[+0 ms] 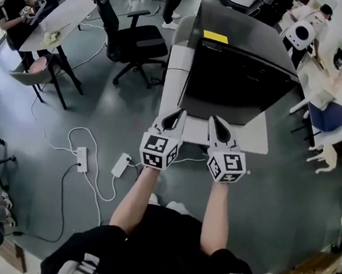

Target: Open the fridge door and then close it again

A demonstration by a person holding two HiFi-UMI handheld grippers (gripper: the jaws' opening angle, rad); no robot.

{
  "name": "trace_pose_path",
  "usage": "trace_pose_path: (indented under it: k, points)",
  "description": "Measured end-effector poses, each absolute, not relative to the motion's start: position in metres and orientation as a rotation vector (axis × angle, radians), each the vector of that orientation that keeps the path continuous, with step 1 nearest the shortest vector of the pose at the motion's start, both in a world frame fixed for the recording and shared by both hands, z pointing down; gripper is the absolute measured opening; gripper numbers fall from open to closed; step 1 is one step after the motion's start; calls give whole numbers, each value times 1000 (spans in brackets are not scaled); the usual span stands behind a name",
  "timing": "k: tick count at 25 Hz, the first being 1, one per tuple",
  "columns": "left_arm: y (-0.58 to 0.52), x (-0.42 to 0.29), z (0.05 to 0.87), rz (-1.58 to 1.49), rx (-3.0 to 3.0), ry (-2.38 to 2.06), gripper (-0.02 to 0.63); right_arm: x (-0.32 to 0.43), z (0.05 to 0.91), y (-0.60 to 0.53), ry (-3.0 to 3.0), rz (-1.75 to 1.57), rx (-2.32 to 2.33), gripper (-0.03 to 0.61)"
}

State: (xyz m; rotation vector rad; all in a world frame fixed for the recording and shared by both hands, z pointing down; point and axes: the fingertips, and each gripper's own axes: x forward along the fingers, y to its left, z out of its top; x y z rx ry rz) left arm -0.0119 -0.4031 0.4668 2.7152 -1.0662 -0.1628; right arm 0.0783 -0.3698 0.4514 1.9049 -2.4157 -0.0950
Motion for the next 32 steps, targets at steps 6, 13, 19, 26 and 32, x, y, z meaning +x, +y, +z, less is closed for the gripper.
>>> trace_pose_path:
  k: [6, 13, 19, 26, 32]
  points:
    - [-457, 7, 464, -155, 2736, -1076, 0, 90, 428, -411, -2341, -279, 1718, -4]
    - [-502, 40, 436, -97, 2908, -1042, 82, 98, 385, -462, -2114, -540, 1390, 118]
    - [-534, 59, 440, 0, 2951, -1039, 253, 106, 359, -499, -1898, -687, 1237, 150]
    - [-549, 73, 439, -30, 2976, -952, 261, 105, 360, -521, -1774, -699, 1118, 156]
    - [-551, 78, 442, -33, 2985, -929, 261, 105, 365, -523, -1752, -709, 1076, 143]
